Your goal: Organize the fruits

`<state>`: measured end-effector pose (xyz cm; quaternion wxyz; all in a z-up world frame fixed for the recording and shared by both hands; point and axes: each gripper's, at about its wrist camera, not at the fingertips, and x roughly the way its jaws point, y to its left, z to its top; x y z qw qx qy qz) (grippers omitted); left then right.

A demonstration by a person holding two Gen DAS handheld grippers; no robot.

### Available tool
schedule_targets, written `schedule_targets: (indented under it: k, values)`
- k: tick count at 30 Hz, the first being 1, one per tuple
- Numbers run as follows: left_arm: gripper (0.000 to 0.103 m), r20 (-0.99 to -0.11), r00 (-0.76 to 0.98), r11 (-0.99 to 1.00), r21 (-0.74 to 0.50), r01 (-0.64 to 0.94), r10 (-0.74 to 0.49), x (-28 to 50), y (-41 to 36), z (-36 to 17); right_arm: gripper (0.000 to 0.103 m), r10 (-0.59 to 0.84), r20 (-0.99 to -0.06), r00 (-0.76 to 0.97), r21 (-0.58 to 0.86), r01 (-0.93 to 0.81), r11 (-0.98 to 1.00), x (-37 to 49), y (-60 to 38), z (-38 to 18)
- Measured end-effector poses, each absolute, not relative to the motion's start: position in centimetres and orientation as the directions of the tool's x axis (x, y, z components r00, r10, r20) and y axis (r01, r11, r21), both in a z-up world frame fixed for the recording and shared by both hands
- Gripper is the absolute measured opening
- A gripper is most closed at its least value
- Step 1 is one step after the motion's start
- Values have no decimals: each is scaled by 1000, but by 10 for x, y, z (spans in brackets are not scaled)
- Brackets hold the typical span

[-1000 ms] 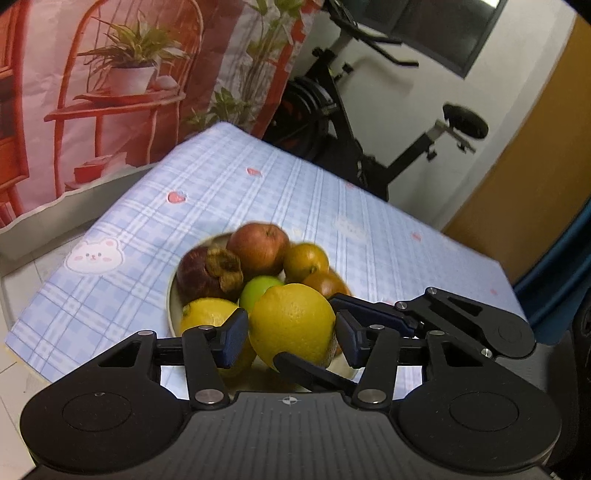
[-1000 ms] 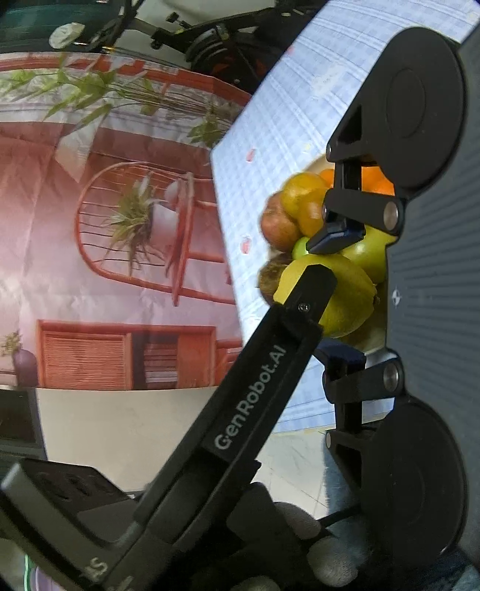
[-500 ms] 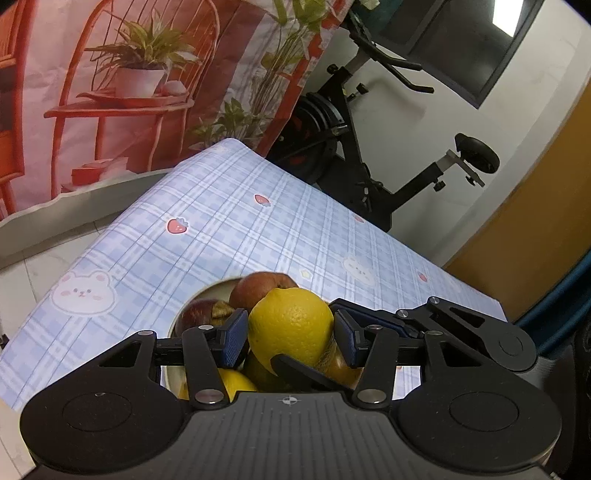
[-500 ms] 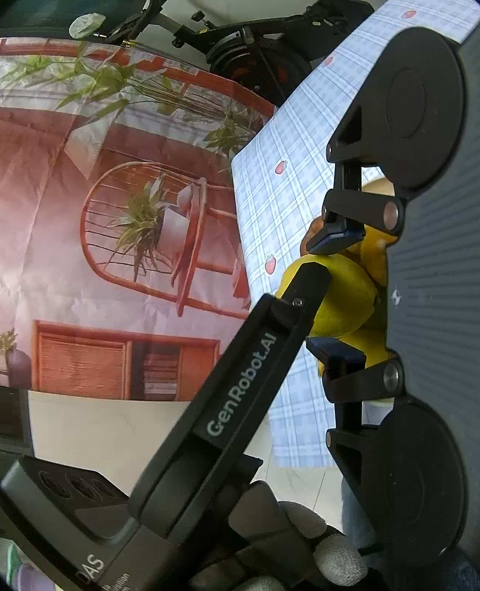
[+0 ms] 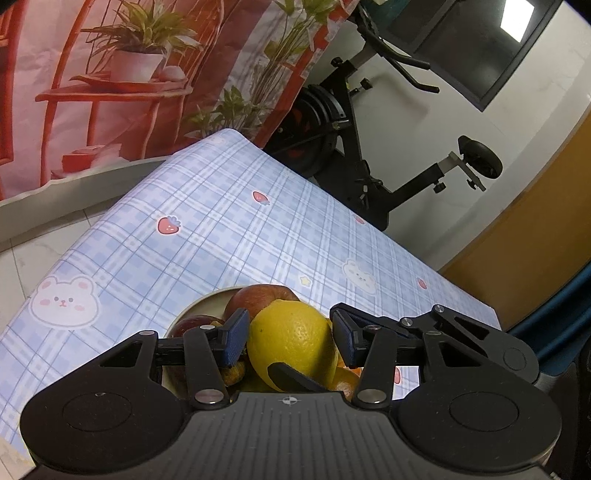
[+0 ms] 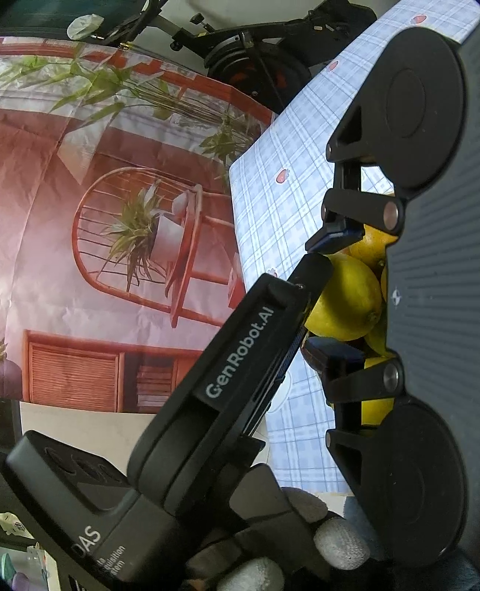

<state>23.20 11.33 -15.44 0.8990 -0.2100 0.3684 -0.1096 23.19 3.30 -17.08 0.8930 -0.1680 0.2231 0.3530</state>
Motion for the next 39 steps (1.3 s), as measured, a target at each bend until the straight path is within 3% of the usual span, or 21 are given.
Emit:
schedule_targets:
  k: [11,16,22,27,39]
  values:
    - [60,-632,727,923,-384,4,-266,219,115,-141,58,559,-502,659,-125,-695,708,225,27,-166]
    - [80,-623,761,954,-301,-18,-182,201,113,-123,74,560,-487,670,-66,-668,741,221,11,-158]
    - [91,-618,776,977,-213,-6,-130,179,107,-98,101,535,-434,725,76,-562,823,200,-30,-141]
    - [92,-609,784,986,-164,24,-120,155,92,-83,103,479,-435,763,183,-446,876,179,-68,-125]
    - [93,-533,845,997,-73,11,-48,89,69,-45,103,317,-421,850,199,-255,946,107,-125,-76]
